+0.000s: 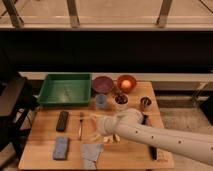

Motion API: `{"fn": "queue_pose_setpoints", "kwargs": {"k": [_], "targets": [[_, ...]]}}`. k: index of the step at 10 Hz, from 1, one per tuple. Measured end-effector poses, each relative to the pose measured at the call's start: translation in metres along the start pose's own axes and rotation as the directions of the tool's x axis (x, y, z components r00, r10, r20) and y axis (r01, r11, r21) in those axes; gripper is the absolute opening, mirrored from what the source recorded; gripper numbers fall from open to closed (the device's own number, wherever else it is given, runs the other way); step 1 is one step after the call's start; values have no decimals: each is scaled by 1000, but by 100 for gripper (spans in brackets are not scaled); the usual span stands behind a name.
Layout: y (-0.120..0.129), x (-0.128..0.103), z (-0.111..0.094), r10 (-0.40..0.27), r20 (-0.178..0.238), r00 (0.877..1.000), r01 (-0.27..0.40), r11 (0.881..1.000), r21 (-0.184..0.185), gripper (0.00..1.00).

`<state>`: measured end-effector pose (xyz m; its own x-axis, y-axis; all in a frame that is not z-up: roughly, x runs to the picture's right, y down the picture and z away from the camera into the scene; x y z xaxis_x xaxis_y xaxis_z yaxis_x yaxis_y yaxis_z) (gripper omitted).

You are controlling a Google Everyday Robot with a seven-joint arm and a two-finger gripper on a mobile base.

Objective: Place fork in metal cup

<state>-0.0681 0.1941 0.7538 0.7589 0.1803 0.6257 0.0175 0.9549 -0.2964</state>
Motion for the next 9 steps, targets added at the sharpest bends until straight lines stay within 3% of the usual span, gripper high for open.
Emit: {"fn": "queue_pose_setpoints", "kwargs": {"k": [7, 9], "targets": [[0, -2, 4, 3, 6, 1000, -3, 1000, -17, 74], [2, -9, 21, 10, 7, 1000, -10, 999, -39, 74]]}}
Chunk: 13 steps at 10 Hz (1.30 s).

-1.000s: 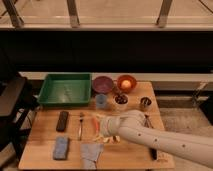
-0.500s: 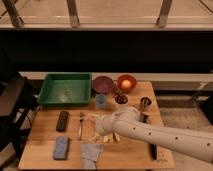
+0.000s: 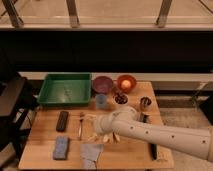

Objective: Place fork in metal cup

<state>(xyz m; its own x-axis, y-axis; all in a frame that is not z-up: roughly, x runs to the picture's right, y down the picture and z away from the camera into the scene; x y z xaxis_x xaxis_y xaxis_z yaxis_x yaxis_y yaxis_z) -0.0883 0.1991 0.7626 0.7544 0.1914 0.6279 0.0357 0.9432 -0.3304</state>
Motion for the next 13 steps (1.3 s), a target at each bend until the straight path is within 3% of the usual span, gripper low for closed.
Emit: {"fn": "queue_pose_setpoints", "kwargs": {"k": [3, 6, 9, 13], "targets": [[-3, -17, 27, -21, 8, 1000, 21, 999, -44, 74], [-7, -26, 32, -36, 33, 999, 38, 998, -49, 74], [-11, -35, 35, -16, 60, 998, 17, 1000, -18, 74], [-10, -39, 40, 82, 43, 996, -84, 995, 45, 74]]}}
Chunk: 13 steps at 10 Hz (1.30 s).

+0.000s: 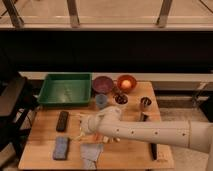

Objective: Place fork in metal cup

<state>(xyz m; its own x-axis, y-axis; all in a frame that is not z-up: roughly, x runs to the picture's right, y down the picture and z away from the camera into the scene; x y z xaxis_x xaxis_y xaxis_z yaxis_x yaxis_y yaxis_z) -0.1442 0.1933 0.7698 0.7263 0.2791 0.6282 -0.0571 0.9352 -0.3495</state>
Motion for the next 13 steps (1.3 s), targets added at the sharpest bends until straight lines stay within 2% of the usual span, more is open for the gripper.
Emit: {"fn": "queue_pose_setpoints", "kwargs": {"k": [5, 9, 13], "targets": [[0, -1, 1, 22, 0, 1000, -22, 1000, 15, 74], [-6, 3, 18, 156, -6, 988, -156, 988, 21, 74], [-7, 3, 19, 175, -11, 984, -175, 984, 22, 74]]}}
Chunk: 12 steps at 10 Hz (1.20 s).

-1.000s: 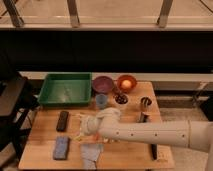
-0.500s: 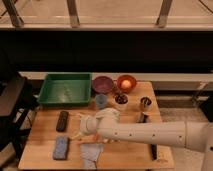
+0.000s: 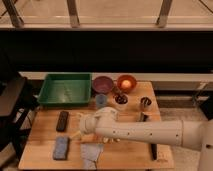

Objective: Place fork in metal cup

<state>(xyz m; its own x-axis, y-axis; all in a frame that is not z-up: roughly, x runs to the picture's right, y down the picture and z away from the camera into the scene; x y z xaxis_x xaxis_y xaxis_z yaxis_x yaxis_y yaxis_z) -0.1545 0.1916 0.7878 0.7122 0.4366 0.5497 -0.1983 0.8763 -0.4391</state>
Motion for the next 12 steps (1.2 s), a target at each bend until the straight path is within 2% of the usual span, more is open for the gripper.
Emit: {"fn": "queue_pose_setpoints", "kwargs": {"k": [5, 7, 12], "targets": [[0, 0, 0, -2, -2, 1000, 2, 1000, 2, 74], [-5, -3, 1, -6, -9, 1000, 7, 1000, 10, 74], [-17, -5, -2, 26, 8, 1000, -26, 999, 38, 74]]}}
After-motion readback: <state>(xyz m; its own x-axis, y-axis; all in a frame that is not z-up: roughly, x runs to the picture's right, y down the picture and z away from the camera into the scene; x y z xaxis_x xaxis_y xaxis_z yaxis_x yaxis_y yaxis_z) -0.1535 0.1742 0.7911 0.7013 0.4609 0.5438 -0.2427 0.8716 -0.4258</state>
